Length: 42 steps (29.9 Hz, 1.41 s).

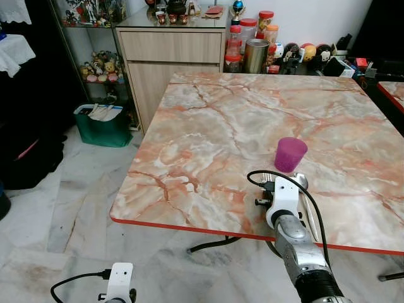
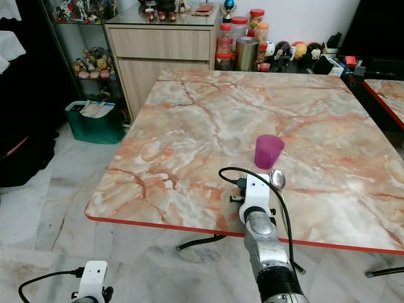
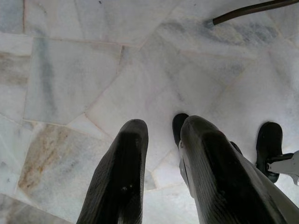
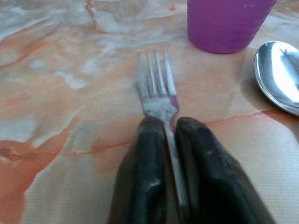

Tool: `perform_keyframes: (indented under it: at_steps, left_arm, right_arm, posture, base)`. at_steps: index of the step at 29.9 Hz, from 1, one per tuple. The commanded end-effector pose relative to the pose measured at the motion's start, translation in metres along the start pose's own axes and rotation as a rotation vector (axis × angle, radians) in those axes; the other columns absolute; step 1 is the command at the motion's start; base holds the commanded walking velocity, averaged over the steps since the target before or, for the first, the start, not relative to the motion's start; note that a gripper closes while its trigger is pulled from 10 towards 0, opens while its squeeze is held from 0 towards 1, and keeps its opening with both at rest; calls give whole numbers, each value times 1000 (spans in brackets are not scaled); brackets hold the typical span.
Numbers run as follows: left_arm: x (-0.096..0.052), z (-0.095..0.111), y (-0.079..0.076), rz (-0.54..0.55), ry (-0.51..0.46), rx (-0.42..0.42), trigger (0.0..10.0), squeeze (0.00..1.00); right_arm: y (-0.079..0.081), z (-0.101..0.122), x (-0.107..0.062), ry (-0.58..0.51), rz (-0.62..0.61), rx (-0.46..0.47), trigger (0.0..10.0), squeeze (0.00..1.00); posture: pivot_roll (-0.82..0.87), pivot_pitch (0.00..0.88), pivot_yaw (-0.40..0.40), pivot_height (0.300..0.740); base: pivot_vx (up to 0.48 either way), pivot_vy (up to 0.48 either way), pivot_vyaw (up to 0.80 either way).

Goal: Setting the table

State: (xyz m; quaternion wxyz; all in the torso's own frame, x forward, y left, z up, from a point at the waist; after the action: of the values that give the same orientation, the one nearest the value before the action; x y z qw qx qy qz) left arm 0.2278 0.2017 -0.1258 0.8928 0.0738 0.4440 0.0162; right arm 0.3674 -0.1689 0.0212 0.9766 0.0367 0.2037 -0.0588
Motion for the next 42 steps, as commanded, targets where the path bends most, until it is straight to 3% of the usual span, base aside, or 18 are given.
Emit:
perform_keyframes:
  at_steps: [1,10,22,23,24,34,42]
  left_arm:
    - [0,0,2,-2,4,-8,10000,0]
    - [0,0,2,2,4,-7,10000,0]
    - [0,1,3,12,2,-5,10000,0]
    - [0,1,4,15,2,-6,10000,0]
    - [0,1,4,18,1,-8,10000,0]
    - [0,2,5,28,-6,-19,10000,0]
    - [0,0,5,30,-3,-10,10000,0]
  right_arm:
    - [-1,-8,0,37,-3,7,0,0]
    - [5,-6,0,32,18,13,0,0]
    - [33,15,-3,-69,132,19,0,0]
    - [36,22,-3,-99,146,19,8745,0]
    - [42,35,-5,-161,174,18,10000,0]
    - [75,96,-26,-464,317,-31,10000,0]
    - [90,106,-37,-543,377,-93,10000,0]
  posture:
    - [-19,0,-8,719]
    - [-20,0,-6,719]
    - [-18,0,-7,719]
    - [-18,0,-7,719]
    - [-20,0,-7,719]
    - [-16,0,-14,719]
    - [-18,0,-16,719]
  base:
    - [0,0,0]
    - [0,0,0]
    - [0,0,0]
    - [0,0,0]
    - [0,0,0]
    - [0,0,0]
    - [0,0,0]
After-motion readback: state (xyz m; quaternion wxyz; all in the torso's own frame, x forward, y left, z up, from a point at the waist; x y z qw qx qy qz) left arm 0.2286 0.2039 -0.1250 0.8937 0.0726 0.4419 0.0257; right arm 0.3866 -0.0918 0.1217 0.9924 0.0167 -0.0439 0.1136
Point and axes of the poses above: a point about 5 cm out from each wrist's last joint towards the gripper, its own x axis pointing out of the wrist towards the gripper, its own z axis along the axis of the wrist's last joint, y = z × x, the point moved 6 cm from there along x, pointing out of the wrist towards the gripper, and after that the axes turned 5 degrees about x, right-handed, at the moved point
